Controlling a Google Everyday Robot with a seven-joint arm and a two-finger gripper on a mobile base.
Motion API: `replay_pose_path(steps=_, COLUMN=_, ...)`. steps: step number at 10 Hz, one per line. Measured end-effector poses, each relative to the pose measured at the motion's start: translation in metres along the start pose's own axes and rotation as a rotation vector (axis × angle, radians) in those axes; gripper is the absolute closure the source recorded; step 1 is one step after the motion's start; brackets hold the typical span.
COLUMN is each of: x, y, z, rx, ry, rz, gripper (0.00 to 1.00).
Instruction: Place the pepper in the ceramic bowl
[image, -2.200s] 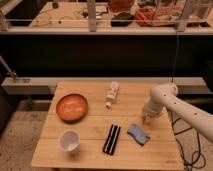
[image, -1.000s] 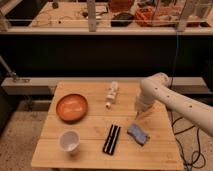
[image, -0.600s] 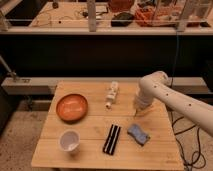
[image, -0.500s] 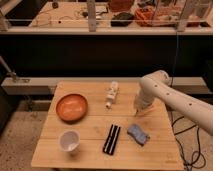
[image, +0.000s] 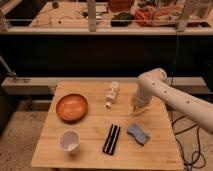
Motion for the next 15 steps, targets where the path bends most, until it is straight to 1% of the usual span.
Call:
replay_pose_path(steps=1, x=0.000, y=-0.001, z=0.000, rx=0.001, ry=0.002, rz=0.006, gripper=0.53)
replay_pose_path(steps=2, x=0.003, y=0.000, z=-0.001, rx=0.003, ry=0.002, rz=0.012, gripper=0.51)
replay_pose_path(steps=3, x=0.009, y=0.002, z=-0.002, rx=0.003, ry=0.001, rz=0.009, gripper=0.55)
replay_pose_path(steps=4, x=0.015, y=0.004, z=-0.005, rx=0.006, ry=0.001, rz=0.008, gripper=0.65)
replay_pose_path(steps=5, x=0.015, y=0.004, z=-0.006, rx=0.003, ry=-0.002, rz=0.011, gripper=0.71)
replay_pose_path(steps=6, x=0.014, y=0.002, z=-0.007, rx=0.006, ry=-0.006, rz=0.026, gripper=0.72)
replay_pose_path(steps=7, x=0.019, y=0.005, z=-0.006, rx=0.009, ry=-0.015, rz=0.060, gripper=0.66)
replay_pose_path(steps=8, x=0.023, y=0.005, z=-0.006, rx=0.010, ry=-0.012, rz=0.073, gripper=0.56)
replay_pose_path(steps=9, x=0.022, y=0.003, z=-0.008, rx=0.011, ry=-0.010, rz=0.067, gripper=0.52)
replay_pose_path(steps=10, x=0.019, y=-0.001, z=-0.011, rx=0.015, ry=-0.009, rz=0.055, gripper=0.44)
replay_pose_path(steps=11, x=0.023, y=0.000, z=-0.011, rx=0.015, ry=-0.006, rz=0.054, gripper=0.35)
replay_pose_path(steps=12, x=0.024, y=0.002, z=-0.011, rx=0.013, ry=-0.006, rz=0.056, gripper=0.32)
replay_pose_path(steps=13, x=0.021, y=0.002, z=-0.012, rx=0.016, ry=-0.007, rz=0.056, gripper=0.34)
replay_pose_path(steps=14, x=0.015, y=0.000, z=-0.012, rx=0.017, ry=-0.009, rz=0.060, gripper=0.41)
replay_pose_path(steps=15, x=0.009, y=-0.004, z=-0.013, rx=0.020, ry=-0.005, rz=0.054, gripper=0.52)
